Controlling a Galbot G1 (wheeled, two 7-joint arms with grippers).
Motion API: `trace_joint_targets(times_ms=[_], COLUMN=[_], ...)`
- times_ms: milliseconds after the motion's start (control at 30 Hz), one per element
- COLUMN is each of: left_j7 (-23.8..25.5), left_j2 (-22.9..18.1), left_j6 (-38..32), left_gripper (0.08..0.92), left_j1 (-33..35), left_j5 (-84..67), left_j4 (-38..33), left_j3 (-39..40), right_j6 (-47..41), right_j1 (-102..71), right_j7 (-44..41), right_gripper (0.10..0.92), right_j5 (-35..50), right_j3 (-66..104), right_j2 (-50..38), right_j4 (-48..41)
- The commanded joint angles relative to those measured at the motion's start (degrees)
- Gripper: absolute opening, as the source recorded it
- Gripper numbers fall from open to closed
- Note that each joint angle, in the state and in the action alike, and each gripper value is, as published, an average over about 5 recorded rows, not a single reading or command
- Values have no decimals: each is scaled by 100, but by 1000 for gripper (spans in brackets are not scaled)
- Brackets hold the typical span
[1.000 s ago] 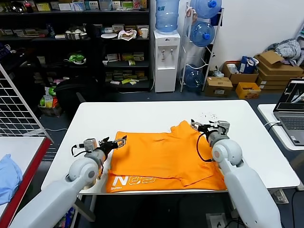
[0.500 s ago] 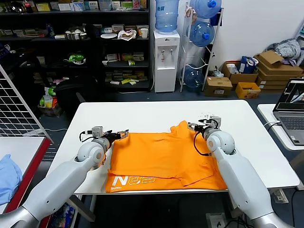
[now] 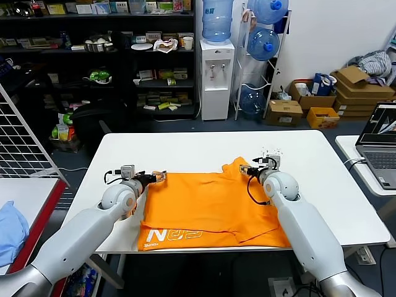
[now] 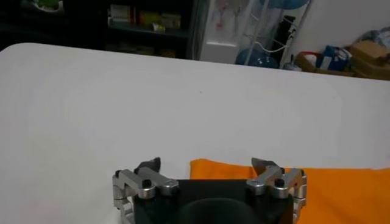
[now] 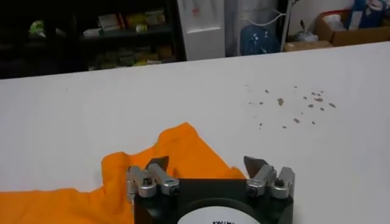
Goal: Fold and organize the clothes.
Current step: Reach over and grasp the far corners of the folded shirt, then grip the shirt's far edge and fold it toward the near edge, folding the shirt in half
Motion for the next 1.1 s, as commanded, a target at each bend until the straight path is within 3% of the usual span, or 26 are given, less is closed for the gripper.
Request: trace_joint_targets(times_ms=[33, 667, 900, 1100], left_j7=[41, 77, 63, 37], left_j2=[43, -2, -14, 79], left_j6=[30, -6, -58, -154], left_gripper=[833, 296, 105, 94], left_j1=[5, 55, 74, 190], left_j5=[27, 201, 254, 340], left_j4=[16, 38, 13, -358], left_j3=[77, 93, 64, -148], right_j6=[-33, 301, 498, 736], right_j1=[33, -108, -168, -400], right_j7=[-66, -172, -212, -252], right_gripper=[684, 149, 123, 123], right_j5=[2, 46, 61, 161], right_j3=[-32, 31, 98, 207], right_j2=[30, 14, -1, -124], right_j4=[-142, 26, 98, 450])
